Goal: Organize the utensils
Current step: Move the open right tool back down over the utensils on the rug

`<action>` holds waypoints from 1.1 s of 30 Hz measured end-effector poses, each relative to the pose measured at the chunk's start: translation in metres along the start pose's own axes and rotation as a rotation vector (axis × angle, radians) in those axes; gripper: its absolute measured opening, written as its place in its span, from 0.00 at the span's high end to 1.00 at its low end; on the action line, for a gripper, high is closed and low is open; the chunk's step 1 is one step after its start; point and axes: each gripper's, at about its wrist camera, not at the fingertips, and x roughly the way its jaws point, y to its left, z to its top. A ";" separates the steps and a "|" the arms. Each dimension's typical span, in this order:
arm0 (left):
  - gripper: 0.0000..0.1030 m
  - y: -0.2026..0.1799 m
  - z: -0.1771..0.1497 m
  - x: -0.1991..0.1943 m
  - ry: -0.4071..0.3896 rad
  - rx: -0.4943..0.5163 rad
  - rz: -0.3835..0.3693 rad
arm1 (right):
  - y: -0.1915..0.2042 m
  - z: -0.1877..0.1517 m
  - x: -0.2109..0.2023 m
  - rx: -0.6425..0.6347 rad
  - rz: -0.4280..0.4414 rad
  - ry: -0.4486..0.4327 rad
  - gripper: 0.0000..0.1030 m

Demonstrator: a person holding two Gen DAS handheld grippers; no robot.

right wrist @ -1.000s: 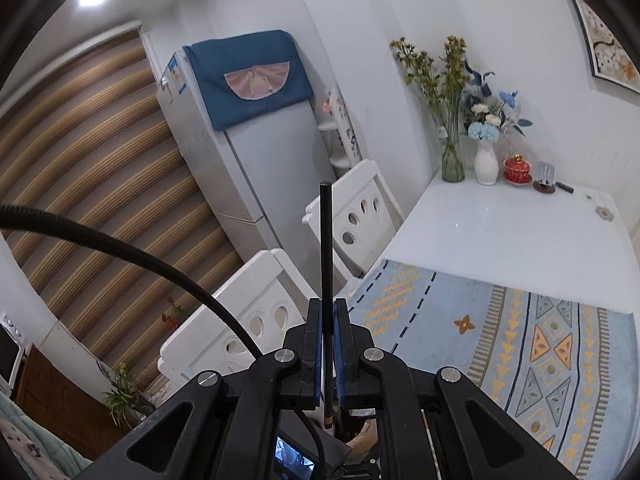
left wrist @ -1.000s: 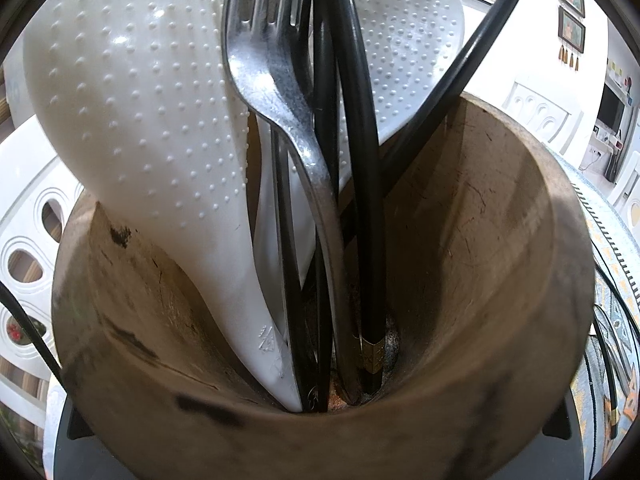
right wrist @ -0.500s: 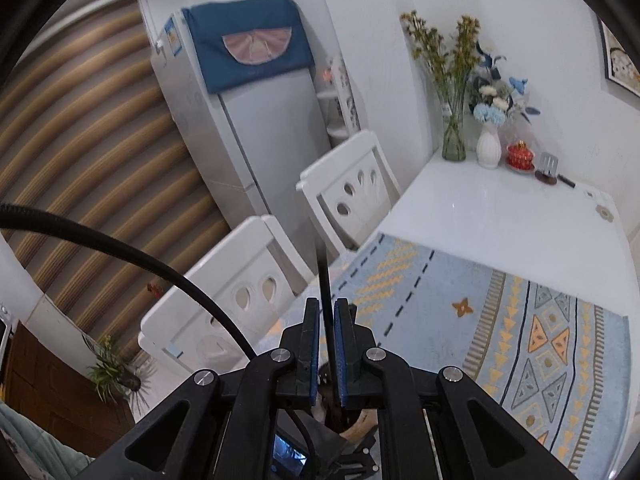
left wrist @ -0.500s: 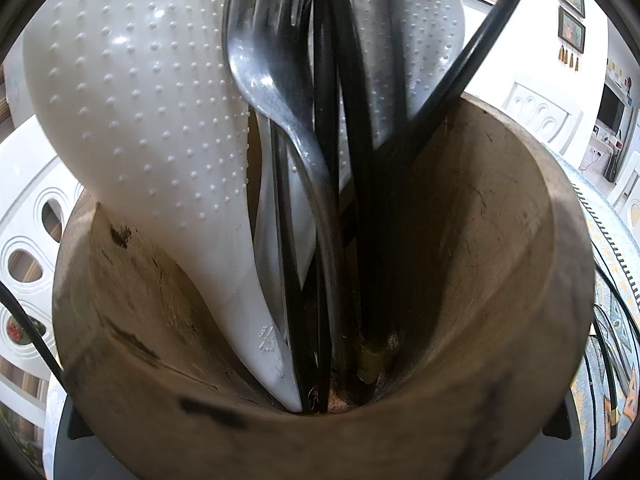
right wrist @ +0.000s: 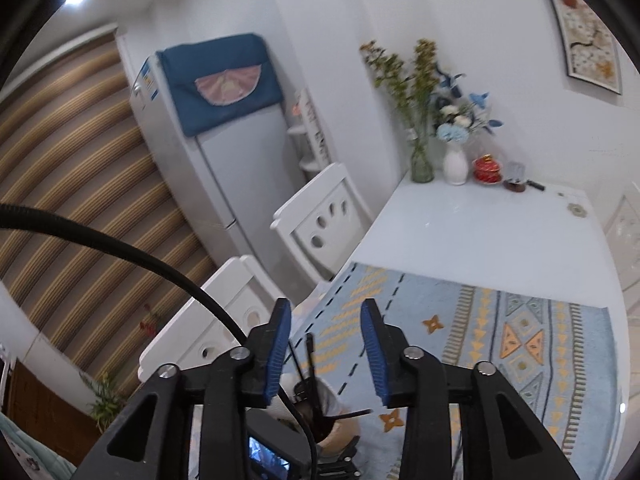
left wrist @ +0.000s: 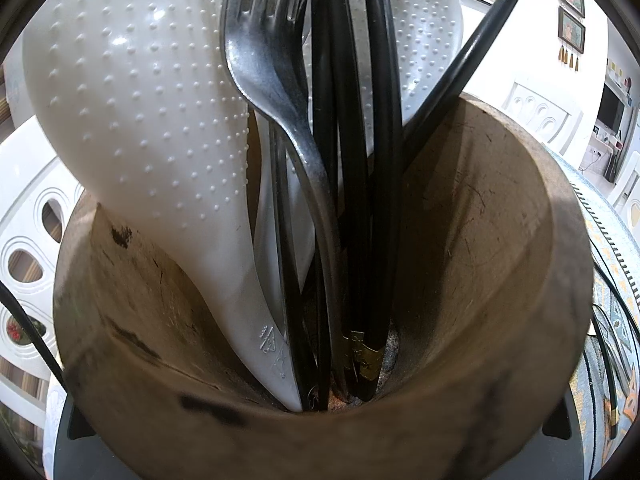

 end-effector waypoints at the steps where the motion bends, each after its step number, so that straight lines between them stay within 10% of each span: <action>1: 0.06 0.000 0.000 0.000 0.000 0.000 0.000 | -0.002 0.001 -0.003 0.002 -0.009 -0.008 0.60; 24: 0.08 -0.003 -0.003 -0.016 -0.041 0.013 0.013 | -0.102 -0.048 -0.082 0.302 -0.252 -0.002 0.53; 33: 0.08 -0.008 -0.013 -0.021 -0.054 0.010 0.013 | -0.121 -0.108 -0.073 0.349 -0.339 0.138 0.52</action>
